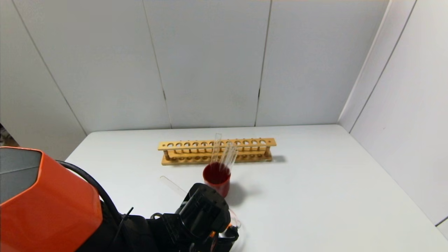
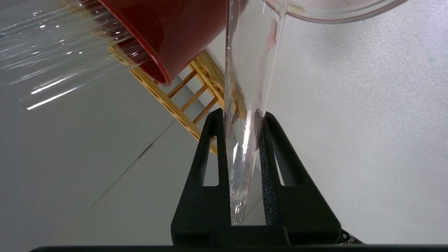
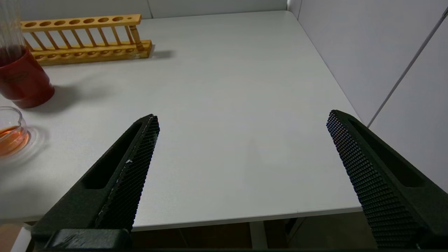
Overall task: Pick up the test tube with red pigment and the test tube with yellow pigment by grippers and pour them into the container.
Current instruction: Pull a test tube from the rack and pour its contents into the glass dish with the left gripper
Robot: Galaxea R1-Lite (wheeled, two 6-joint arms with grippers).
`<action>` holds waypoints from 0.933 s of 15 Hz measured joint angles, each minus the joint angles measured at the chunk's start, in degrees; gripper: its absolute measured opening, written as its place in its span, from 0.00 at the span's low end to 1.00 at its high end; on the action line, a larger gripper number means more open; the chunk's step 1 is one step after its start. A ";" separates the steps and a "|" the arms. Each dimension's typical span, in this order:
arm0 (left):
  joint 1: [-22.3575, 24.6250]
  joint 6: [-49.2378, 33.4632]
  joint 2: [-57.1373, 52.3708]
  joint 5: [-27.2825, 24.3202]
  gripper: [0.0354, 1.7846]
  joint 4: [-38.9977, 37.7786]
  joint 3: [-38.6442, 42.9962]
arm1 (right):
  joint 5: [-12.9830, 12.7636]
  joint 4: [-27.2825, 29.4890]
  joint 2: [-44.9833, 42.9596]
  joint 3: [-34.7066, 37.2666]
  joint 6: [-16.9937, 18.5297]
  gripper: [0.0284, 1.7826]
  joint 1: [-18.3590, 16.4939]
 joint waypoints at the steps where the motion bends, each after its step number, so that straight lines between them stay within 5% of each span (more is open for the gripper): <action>1: -0.05 0.06 0.00 0.00 0.15 -0.01 0.09 | -0.02 0.00 0.00 0.00 0.00 0.98 0.00; 14: -0.99 2.56 -2.07 1.29 0.15 -0.33 1.55 | 0.00 -0.05 0.00 0.00 -0.02 0.98 -0.02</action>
